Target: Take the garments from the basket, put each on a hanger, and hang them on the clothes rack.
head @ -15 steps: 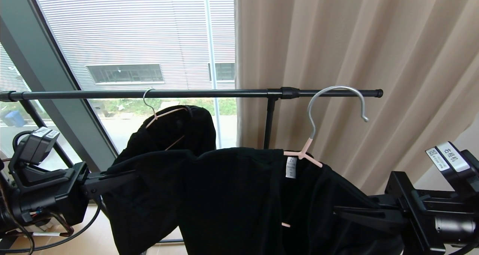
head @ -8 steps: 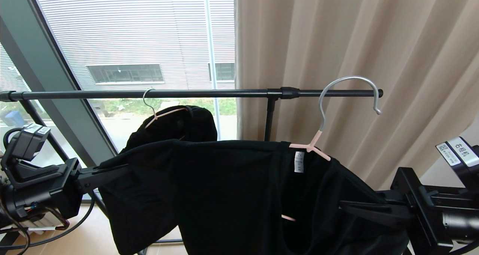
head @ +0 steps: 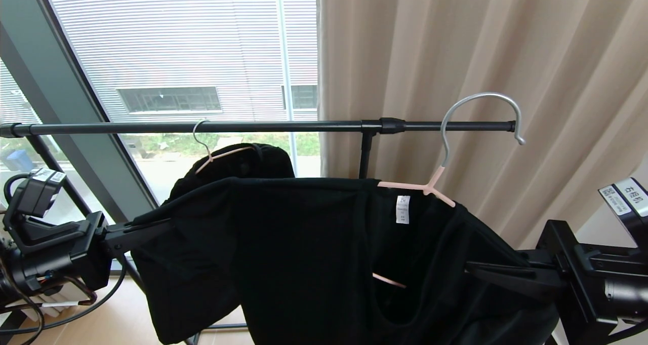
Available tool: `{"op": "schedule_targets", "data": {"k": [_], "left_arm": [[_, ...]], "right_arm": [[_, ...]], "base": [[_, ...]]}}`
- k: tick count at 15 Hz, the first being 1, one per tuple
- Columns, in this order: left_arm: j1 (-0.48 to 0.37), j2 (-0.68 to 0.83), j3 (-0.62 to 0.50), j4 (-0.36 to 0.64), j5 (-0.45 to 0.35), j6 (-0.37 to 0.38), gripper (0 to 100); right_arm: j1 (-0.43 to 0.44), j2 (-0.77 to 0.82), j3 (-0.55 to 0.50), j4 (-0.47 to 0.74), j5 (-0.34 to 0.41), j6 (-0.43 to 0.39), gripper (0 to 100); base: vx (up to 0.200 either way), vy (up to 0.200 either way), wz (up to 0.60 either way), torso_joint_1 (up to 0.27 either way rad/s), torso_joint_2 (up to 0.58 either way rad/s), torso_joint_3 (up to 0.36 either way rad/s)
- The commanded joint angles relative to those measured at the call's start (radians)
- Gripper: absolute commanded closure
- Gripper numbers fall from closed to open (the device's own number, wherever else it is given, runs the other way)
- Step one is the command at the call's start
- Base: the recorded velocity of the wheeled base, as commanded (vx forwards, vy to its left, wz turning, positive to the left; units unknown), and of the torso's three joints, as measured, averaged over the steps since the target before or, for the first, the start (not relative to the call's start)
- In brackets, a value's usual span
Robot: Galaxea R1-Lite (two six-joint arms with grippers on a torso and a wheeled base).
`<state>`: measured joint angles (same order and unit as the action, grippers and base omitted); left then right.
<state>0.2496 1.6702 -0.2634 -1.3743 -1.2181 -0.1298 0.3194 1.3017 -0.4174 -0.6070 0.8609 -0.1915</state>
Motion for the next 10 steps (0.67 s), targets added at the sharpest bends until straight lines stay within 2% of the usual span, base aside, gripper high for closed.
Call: {"op": "schedule_targets", "data": {"k": [1,5,10], "left_arm": [[0.007,0.011,-0.002,0.0,0.0,-0.001,100],[0.03,0.037,-0.01,-0.008,-0.001,0.001,100],[0.025,0.062,0.013,-0.065,-0.001,-0.001,100]], "right_arm": [[-0.013,-0.001,-0.001,-0.002,0.001,0.0,100],[-0.039,-0.005,-0.006,-0.002,0.017,0.0,100],[-0.039,-0.004,-0.004,0.0,0.021,-0.002,100]], "base": [[0.0,0.0,0.0,0.0,0.0,0.0],[0.0,0.0,0.0,0.0,0.0,0.0],[0.0,0.0,0.0,0.0,0.0,0.0]]}}
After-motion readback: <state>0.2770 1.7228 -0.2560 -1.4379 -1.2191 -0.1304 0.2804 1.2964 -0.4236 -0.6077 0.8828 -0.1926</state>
